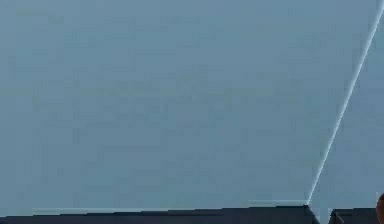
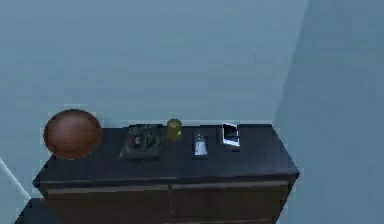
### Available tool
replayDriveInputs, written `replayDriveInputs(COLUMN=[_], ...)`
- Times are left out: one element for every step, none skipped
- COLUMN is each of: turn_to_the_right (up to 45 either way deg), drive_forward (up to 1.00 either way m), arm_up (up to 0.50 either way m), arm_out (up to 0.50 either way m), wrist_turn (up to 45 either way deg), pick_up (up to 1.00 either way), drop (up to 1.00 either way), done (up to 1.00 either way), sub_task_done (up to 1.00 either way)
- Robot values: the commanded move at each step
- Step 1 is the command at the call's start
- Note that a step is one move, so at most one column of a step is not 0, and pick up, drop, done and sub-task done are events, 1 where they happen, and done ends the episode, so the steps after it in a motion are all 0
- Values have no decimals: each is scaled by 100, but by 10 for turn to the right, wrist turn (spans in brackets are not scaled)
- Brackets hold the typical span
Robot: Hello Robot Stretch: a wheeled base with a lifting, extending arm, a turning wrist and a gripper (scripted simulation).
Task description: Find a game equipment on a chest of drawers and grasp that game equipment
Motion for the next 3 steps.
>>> replayDriveInputs(turn_to_the_right=[0, -210, 0], drive_forward=[15, 0, 0], arm_up=[0, 0, 50], arm_out=[0, 0, 0], wrist_turn=[0, 0, 0], pick_up=[0, 0, 0], drop=[0, 0, 0], done=[0, 0, 0], sub_task_done=[0, 0, 0])
